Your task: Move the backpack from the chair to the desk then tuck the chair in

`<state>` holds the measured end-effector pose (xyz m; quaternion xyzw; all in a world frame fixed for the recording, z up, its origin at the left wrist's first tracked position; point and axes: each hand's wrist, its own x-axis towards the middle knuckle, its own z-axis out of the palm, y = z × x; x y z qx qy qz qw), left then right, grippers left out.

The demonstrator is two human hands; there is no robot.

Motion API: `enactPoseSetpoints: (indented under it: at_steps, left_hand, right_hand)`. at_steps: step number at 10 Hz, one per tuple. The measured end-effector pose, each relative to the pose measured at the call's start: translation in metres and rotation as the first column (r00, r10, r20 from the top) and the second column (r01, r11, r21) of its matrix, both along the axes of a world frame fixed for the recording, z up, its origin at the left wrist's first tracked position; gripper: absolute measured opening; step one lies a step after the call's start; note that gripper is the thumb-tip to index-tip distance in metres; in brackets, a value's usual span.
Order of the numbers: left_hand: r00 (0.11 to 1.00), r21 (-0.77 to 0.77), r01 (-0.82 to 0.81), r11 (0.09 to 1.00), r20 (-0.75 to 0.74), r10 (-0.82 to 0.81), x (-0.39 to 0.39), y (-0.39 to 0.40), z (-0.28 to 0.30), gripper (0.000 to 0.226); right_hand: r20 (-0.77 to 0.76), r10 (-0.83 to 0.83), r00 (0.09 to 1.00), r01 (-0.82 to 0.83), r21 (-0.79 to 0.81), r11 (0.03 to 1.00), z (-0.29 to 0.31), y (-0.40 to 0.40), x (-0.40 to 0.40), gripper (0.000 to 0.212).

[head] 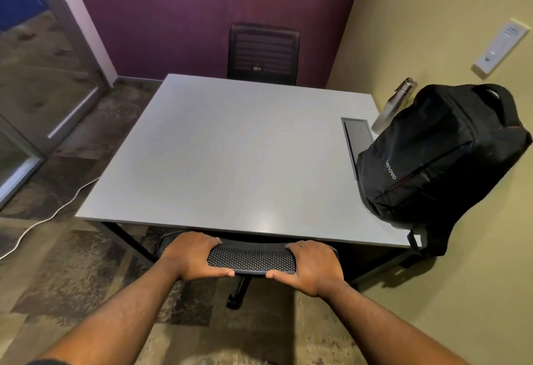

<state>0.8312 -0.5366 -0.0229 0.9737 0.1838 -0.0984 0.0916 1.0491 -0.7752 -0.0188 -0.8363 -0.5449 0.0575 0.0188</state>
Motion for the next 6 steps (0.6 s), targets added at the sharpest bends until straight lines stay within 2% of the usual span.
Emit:
enactPoseSetpoints:
  at_steps: [2,4,5,6]
  left_hand:
    - [1.000,-0.087,-0.009,0.996,0.025,0.011,-0.002,-0.004,0.005,0.095]
    - [0.999,-0.105,-0.042,0.994,-0.017,0.040,-0.008,-0.007,0.020,0.090]
    - [0.999,-0.177,-0.040,0.983,-0.013,0.039,-0.009,-0.009,0.028,0.078]
    - [0.992,-0.178,-0.069,0.982,-0.115,0.049,-0.009,-0.009,0.028,0.072]
  right_hand:
    - [-0.103,-0.013,0.995,0.003,-0.099,0.995,0.017,0.003,-0.003,0.118]
    - [-0.153,-0.071,0.986,0.032,-0.248,0.968,0.046,0.008,-0.013,0.116]
    - [-0.184,-0.118,0.976,0.054,-0.321,0.946,0.055,0.010,-0.015,0.108]
    - [-0.263,-0.170,0.950,0.057,-0.389,0.919,0.061,0.014,-0.014,0.094]
